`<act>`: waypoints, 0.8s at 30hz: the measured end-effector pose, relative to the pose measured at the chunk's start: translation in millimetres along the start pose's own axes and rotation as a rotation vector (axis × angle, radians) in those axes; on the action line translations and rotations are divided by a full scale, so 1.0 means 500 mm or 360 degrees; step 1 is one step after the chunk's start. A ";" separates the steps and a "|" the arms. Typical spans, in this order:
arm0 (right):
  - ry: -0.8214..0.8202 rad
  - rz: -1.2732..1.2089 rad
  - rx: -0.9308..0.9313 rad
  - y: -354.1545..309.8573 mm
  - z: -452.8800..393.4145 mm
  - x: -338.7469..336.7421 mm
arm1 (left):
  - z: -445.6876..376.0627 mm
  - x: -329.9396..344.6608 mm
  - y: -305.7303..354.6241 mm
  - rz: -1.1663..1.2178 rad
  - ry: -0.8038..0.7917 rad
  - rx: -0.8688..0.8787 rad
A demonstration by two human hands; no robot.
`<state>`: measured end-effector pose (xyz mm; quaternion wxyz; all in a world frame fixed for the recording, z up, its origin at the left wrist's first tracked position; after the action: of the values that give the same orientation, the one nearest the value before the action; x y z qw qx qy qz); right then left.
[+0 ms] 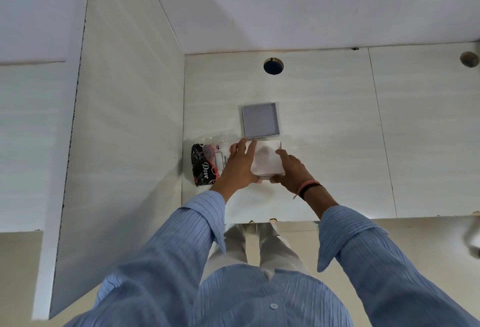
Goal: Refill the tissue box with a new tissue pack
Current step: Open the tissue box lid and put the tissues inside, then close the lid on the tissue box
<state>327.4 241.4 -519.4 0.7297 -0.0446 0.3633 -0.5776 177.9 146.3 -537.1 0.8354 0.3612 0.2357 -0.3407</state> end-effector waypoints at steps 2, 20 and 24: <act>-0.0015 -0.0014 -0.0004 0.002 0.002 -0.005 | 0.004 0.000 -0.001 0.0007 -0.0002 0.0003; -0.0045 -0.0076 0.0012 0.000 0.013 -0.025 | 0.041 0.010 0.002 0.0260 0.0110 0.0004; -0.0083 -0.0003 0.0039 -0.003 0.000 -0.015 | 0.035 0.022 0.006 0.0330 0.0061 -0.0021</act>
<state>325.7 247.3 -515.1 0.7389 -0.0510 0.3369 -0.5813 189.8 129.9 -531.7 0.8638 0.3847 0.2153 -0.2440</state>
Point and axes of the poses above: each hand's wrist, its own z-axis away from the middle knuckle, its own x-axis out of the palm, y = z × x, the point moved 2 cm from there along -z, towards the middle knuckle, and after that the axes turned 12 degrees about -y, right-handed, at the moved point
